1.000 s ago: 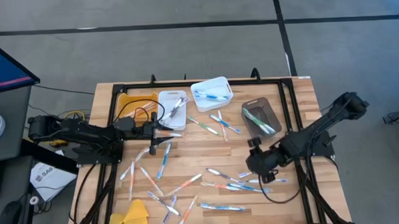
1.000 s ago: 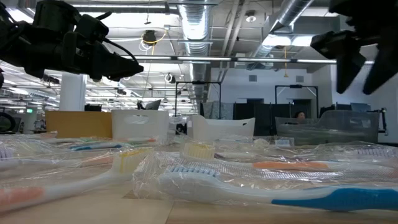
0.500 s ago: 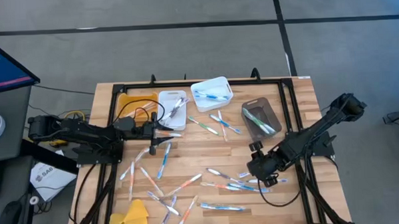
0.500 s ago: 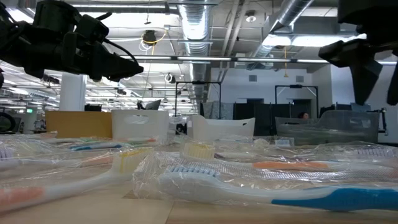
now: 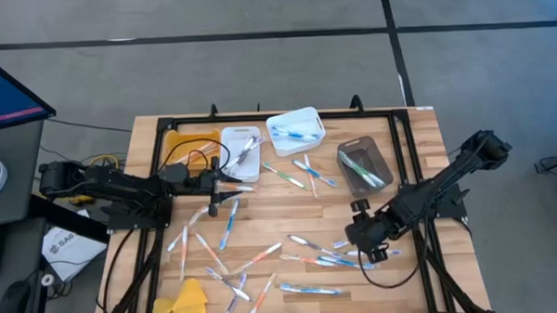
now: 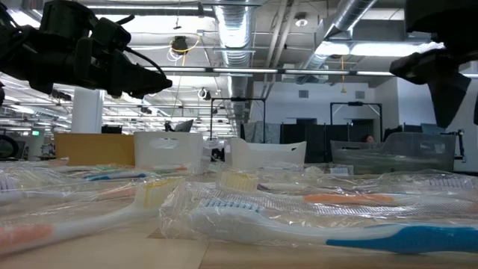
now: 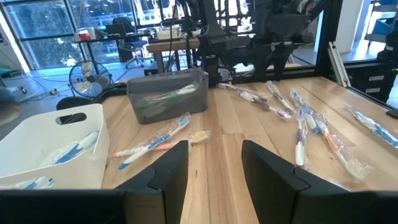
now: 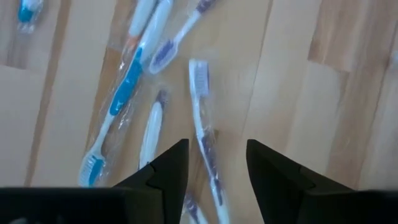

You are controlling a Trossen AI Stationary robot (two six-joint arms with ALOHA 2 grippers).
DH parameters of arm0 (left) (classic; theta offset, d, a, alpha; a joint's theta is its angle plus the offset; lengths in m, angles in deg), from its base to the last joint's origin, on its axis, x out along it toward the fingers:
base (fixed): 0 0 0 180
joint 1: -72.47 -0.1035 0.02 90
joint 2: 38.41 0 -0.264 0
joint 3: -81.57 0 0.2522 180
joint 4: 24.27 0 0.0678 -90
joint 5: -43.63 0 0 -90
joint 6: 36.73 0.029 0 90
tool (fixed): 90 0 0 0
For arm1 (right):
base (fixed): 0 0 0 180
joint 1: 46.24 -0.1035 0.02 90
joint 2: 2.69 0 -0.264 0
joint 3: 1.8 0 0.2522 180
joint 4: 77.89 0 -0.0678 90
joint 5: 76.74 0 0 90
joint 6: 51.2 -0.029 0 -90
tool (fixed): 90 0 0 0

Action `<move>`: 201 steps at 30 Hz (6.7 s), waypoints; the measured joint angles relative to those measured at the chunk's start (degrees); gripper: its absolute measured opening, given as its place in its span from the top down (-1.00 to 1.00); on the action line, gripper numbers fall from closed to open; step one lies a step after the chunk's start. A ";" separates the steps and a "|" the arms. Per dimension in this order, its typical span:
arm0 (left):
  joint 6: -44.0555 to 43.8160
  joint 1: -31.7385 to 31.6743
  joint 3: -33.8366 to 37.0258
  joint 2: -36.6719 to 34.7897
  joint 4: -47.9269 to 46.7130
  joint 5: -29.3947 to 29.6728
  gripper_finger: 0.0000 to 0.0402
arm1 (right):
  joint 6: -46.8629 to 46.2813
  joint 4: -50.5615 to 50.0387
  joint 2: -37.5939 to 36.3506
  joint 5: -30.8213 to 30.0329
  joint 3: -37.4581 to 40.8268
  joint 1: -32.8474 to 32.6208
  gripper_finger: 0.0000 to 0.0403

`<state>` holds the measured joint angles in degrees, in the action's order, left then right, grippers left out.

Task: Pick & Place Toothbrushes
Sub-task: Put the purple toothbrush into the left white bin

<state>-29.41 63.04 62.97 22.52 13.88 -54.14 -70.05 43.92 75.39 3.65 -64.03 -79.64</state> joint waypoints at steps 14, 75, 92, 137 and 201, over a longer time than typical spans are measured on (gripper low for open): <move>-0.36 -0.02 0.00 0.00 0.02 -0.01 0.28 | -0.55 -2.68 5.78 2.46 0.02 0.03 0.24; -0.77 0.00 0.00 -0.02 0.01 0.00 0.28 | 2.34 1.01 17.39 7.11 0.00 3.54 0.25; -0.56 -0.02 0.00 -0.02 0.02 0.00 0.28 | 4.28 0.97 17.42 7.24 -0.07 3.53 0.69; 15.05 6.19 -0.03 -0.02 13.00 0.22 0.28 | 56.95 40.70 17.94 -11.40 -21.53 25.71 0.98; 10.39 7.96 -17.05 16.72 10.50 9.40 0.94 | 52.91 40.14 17.86 -7.94 -21.46 28.33 0.56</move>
<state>-19.02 71.00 45.92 39.24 24.38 -44.74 -17.14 84.06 93.25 -4.29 -85.49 -51.31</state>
